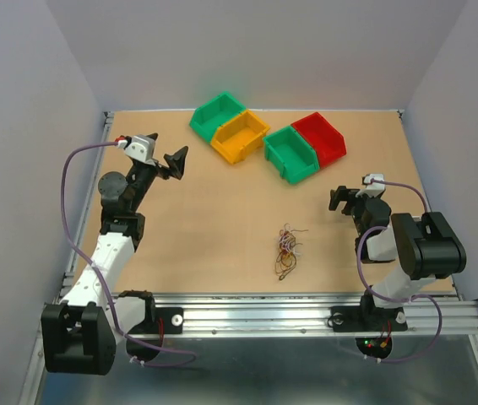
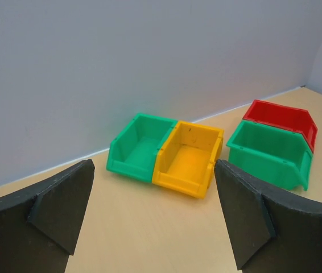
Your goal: Untangle the cables
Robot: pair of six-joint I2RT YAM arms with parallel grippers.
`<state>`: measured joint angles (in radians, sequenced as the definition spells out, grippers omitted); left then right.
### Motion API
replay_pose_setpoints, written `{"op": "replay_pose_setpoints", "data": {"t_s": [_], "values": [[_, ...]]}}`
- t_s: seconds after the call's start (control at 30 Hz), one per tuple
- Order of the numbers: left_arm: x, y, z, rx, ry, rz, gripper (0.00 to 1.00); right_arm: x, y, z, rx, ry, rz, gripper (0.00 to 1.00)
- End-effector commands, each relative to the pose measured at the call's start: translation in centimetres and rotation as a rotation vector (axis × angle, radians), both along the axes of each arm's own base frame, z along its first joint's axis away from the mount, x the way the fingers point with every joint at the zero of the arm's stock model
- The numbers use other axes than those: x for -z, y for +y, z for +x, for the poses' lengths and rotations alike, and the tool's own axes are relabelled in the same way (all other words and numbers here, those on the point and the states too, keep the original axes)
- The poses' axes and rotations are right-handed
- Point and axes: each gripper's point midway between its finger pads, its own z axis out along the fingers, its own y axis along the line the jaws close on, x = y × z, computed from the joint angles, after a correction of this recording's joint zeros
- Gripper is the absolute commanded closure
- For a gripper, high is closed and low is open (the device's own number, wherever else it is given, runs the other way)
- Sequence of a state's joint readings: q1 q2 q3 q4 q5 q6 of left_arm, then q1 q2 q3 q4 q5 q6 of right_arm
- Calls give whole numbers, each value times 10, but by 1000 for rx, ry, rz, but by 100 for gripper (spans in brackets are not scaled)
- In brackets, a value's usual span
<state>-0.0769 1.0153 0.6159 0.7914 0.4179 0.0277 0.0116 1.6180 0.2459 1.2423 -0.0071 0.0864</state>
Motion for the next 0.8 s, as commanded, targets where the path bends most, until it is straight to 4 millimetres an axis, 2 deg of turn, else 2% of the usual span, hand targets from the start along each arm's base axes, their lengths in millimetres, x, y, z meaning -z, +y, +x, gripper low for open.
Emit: {"op": "replay_pose_setpoints", "data": {"t_s": [0.0,0.1,0.17,0.2,0.23,0.3,0.33,0.37,0.43,0.53,0.57,0.6,0.67,0.7,0.73,0.77], "values": [[-18,-16,-9,96,-76,32,1,-17,-5,2,20,-67,-1,0],[-10,-27,-1,160,-23,50,1,-16,-5,2,20,-66,-1,0],[9,-33,11,199,55,52,1,-17,-5,2,20,-67,-1,0],[5,-35,16,208,59,54,1,-17,-5,2,20,-67,-1,0],[16,-36,23,209,102,52,1,-17,-5,2,20,-69,-1,0],[17,-35,30,200,120,47,1,-16,-5,3,20,-65,-1,0],[22,-36,31,204,148,50,1,-17,-5,3,20,-65,0,0],[19,-39,33,229,146,70,1,-17,-5,3,20,-67,-1,0],[24,-50,26,301,173,80,1,-16,-5,3,20,-64,-6,0],[32,-74,9,398,155,148,1,-21,-3,1,3,-74,-52,0],[35,-100,1,466,156,191,1,-26,1,2,-8,-88,-55,0],[41,-109,2,464,171,225,1,-32,2,0,1,-80,-59,0],[74,-134,-5,521,248,329,1,-45,1,5,37,-81,-83,0],[79,-158,-15,561,246,367,1,-38,8,2,33,-18,-92,0],[93,-166,-20,575,273,407,1,-62,9,8,67,-49,7,0],[106,-175,-21,584,280,452,1,-68,1,9,134,-45,54,0]]}}
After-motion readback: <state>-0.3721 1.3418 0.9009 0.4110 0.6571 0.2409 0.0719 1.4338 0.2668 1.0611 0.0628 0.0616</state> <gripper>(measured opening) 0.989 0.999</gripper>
